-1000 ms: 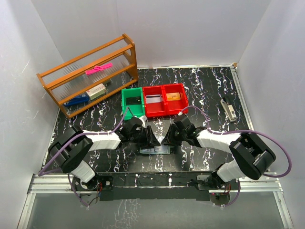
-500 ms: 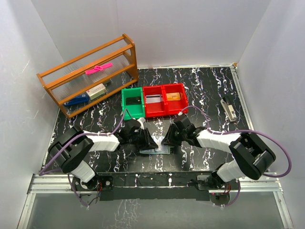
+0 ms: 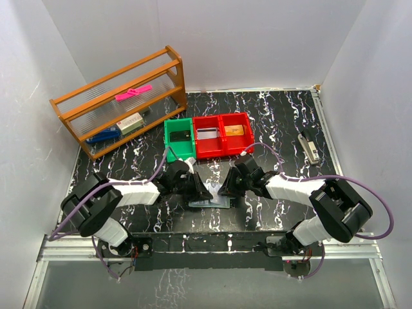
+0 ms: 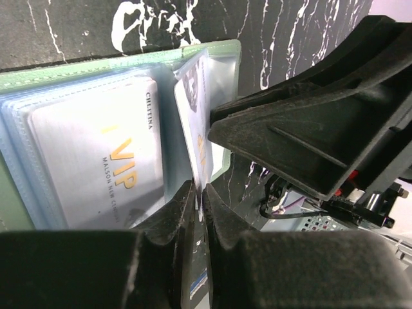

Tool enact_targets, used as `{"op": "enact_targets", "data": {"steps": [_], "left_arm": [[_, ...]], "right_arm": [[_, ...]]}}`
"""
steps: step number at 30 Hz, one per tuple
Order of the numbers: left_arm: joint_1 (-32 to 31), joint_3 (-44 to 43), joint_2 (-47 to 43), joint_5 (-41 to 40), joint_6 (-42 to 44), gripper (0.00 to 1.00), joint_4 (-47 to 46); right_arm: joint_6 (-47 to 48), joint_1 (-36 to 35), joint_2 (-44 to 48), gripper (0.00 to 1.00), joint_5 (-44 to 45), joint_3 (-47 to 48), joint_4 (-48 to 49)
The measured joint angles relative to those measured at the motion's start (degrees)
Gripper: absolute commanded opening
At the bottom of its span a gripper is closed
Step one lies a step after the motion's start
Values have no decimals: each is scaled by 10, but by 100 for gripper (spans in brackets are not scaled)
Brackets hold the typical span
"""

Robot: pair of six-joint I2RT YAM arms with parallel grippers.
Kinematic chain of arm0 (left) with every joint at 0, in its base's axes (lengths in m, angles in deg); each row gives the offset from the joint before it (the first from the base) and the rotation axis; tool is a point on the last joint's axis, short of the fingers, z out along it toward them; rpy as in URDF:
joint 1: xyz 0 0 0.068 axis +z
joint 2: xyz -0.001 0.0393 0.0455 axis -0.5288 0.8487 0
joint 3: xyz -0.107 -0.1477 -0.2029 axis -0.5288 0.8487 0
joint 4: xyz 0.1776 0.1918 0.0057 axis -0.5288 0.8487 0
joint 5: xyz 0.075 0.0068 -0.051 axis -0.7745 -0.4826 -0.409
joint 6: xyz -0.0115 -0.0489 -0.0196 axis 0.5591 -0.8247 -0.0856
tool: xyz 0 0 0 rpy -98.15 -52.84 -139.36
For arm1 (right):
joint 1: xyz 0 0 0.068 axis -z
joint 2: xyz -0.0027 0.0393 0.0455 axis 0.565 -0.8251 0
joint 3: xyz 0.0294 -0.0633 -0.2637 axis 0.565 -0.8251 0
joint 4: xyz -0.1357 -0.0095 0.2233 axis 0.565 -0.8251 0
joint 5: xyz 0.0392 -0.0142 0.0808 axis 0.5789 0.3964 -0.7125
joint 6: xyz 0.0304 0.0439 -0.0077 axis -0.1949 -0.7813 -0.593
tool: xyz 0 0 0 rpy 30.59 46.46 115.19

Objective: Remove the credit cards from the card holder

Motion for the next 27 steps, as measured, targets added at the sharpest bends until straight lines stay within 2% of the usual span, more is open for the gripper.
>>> {"op": "enact_targets", "data": {"steps": [10, 27], "left_arm": [[0, 0, -20, -11, 3, 3, 21], [0, 0, -48, -30, 11, 10, 71]], "right_arm": [[1, 0, 0, 23, -1, -1, 1], [6, 3, 0, 24, -2, 0, 1]]}}
